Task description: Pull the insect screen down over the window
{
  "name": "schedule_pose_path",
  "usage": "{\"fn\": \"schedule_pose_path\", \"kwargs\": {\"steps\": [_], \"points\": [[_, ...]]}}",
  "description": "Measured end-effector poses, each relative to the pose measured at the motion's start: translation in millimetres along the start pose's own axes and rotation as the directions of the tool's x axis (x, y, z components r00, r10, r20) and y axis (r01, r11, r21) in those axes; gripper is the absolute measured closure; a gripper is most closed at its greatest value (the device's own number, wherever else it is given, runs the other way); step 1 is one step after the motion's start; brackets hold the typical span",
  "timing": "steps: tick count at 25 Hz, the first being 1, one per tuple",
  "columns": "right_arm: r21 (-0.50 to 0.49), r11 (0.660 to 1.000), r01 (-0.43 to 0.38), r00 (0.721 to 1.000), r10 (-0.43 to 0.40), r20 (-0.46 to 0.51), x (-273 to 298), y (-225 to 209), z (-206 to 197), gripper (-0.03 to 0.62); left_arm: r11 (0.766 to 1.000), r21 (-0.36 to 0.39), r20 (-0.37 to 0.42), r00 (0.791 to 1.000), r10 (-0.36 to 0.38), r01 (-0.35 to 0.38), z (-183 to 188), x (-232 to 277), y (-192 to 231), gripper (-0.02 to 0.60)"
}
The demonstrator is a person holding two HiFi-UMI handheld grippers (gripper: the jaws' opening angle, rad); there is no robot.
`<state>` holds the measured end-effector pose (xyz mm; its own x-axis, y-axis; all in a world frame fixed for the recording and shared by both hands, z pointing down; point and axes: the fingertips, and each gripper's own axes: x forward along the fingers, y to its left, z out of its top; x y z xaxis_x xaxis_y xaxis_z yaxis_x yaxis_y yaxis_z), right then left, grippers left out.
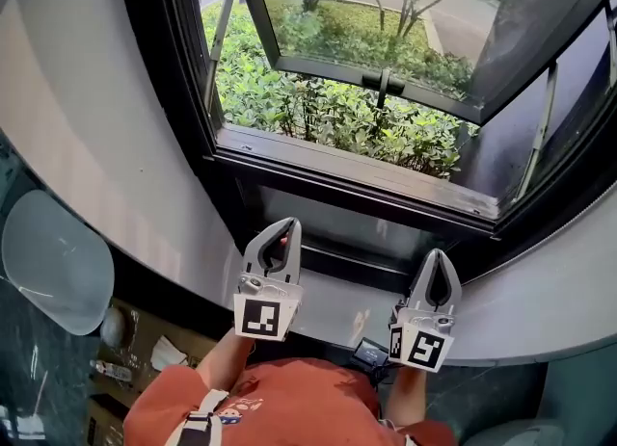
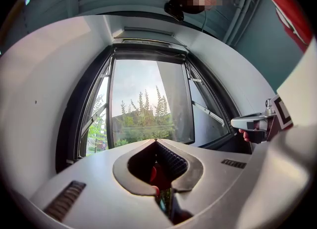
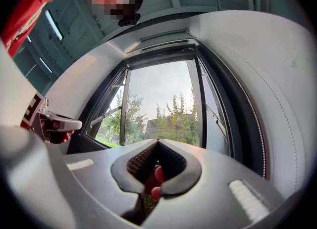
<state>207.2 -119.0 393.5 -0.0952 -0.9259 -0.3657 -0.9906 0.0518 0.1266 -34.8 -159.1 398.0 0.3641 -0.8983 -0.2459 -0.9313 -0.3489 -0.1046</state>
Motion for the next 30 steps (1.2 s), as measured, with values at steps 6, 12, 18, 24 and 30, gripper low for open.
{"fn": "schedule_pose_path", "kwargs": {"steps": [6,12,18,24,30], "points": [[-0.012,1.0,0.014,1.0,-0.014,0.022,16.0,3.0,7.0,0.585,1.0,0.007,0.027,1.0,-0.008,0.008,5.6,15.4,10.1,0.575],[-0.023,0.999,0.042,0.997,-0.04,0.064,42.8,12.8,24.2,0.585,0.999,0.015,0.047,0.998,-0.039,0.039,17.1,40.6,24.9,0.575],[-0.034,0.995,0.093,0.99,-0.089,0.109,77.9,17.2,45.2,0.585,0.998,0.037,0.068,0.996,-0.056,0.054,36.5,69.0,51.6,0.575],[-0.044,0.995,0.084,0.983,-0.075,0.166,100.6,10.8,61.9,0.585,0.995,0.092,0.11,0.993,-0.039,0.029,54.5,81.6,70.3,0.575],[-0.07,0.995,0.064,0.976,-0.048,0.214,113.7,3.5,75.5,0.585,0.995,0.101,0.106,0.994,0.008,-0.019,63.4,84.6,83.0,0.575]]}}
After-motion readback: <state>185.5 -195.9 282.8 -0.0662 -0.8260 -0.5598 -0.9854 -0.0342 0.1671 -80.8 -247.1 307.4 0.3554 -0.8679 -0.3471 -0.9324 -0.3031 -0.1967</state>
